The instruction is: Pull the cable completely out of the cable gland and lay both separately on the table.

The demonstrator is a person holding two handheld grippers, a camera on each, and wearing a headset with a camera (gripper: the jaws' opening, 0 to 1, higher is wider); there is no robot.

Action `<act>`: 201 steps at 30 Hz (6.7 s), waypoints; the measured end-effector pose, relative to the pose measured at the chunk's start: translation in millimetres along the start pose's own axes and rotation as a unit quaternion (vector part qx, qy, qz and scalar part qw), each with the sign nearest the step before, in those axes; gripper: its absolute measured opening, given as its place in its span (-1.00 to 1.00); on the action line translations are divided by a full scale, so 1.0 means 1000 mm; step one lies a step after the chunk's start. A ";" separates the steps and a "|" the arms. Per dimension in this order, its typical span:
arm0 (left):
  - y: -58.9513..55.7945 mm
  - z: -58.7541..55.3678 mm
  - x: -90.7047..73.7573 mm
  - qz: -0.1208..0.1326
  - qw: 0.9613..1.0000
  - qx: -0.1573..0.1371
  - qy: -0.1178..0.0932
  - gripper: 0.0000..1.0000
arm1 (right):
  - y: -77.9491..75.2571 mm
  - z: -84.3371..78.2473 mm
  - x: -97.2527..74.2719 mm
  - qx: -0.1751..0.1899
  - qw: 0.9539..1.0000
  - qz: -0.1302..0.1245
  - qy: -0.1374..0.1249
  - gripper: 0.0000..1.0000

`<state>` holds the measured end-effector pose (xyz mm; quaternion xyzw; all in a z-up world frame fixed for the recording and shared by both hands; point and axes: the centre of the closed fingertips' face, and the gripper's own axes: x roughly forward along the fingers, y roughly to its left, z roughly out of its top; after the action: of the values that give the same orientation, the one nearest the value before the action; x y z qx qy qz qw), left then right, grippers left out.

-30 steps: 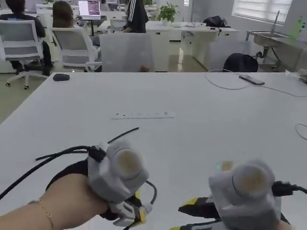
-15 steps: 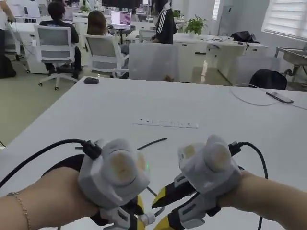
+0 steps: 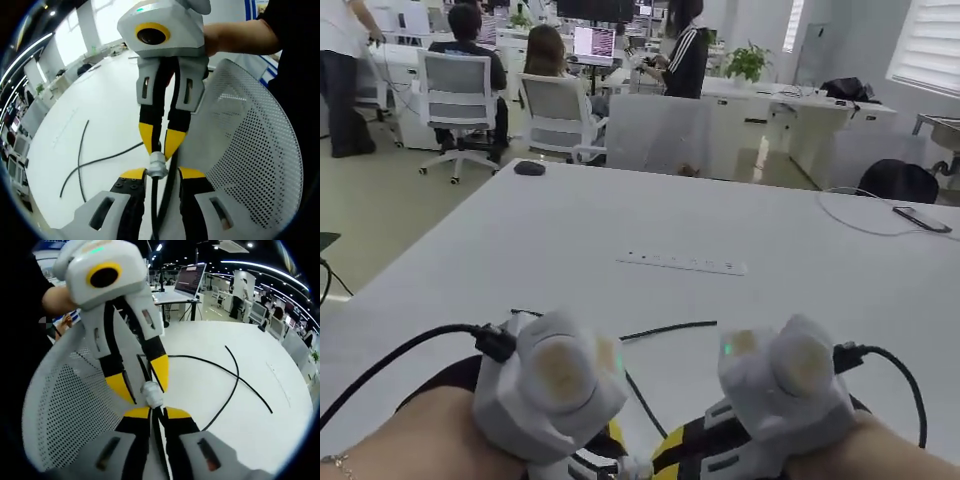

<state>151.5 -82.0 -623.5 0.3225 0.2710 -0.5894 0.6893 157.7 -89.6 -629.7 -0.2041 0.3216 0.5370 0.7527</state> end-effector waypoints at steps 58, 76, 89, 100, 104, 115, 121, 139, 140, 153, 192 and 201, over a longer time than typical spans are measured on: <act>-0.003 -0.002 0.004 -0.202 0.918 -0.339 -0.026 -0.70 | 0.018 0.008 0.010 -0.336 0.929 -0.119 0.100 -0.77; 0.016 0.010 -0.014 0.109 0.992 0.064 -0.031 -0.68 | -0.003 0.017 -0.005 -0.230 0.957 -0.174 0.041 -0.61; 0.023 -0.011 -0.018 0.142 0.987 0.074 0.011 -0.68 | -0.031 -0.021 -0.020 -0.108 0.964 -0.222 0.097 -0.92; 0.015 -0.036 -0.019 0.145 0.987 0.060 0.032 -0.68 | -0.029 -0.042 -0.017 -0.061 0.967 -0.210 0.130 -0.79; 0.016 -0.036 -0.018 0.140 0.988 0.058 0.031 -0.68 | -0.009 -0.022 -0.002 -0.112 0.975 -0.162 0.098 -0.57; 0.006 -0.035 -0.014 0.119 0.990 0.073 0.028 -0.68 | 0.015 -0.008 0.021 -0.163 0.975 -0.113 0.095 -0.85; 0.013 -0.039 -0.018 0.133 0.990 0.048 0.027 -0.68 | -0.002 -0.013 0.010 -0.122 0.975 -0.160 0.097 -0.91; 0.019 -0.039 -0.022 0.153 0.987 0.030 0.022 -0.68 | 0.001 -0.013 0.013 -0.131 0.973 -0.159 0.100 -0.51; 0.018 -0.038 -0.022 0.153 0.987 0.032 0.021 -0.68 | 0.002 -0.010 0.013 -0.128 0.975 -0.157 0.089 -0.51; 0.018 -0.035 -0.024 0.163 0.984 0.063 0.023 -0.68 | -0.004 -0.014 0.005 -0.123 0.971 -0.181 0.098 -0.92; 0.014 -0.028 -0.019 0.158 0.982 0.096 0.025 -0.68 | 0.010 0.006 0.009 -0.145 0.977 -0.147 0.048 -0.75; 0.019 -0.032 -0.019 0.165 0.982 0.083 0.030 -0.68 | -0.001 -0.007 0.004 -0.118 0.976 -0.170 0.069 -0.92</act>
<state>167.2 -43.8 -627.3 0.4364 0.1852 -0.4780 0.7395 157.6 -91.5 -637.2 -0.3797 0.2682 0.4200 0.7794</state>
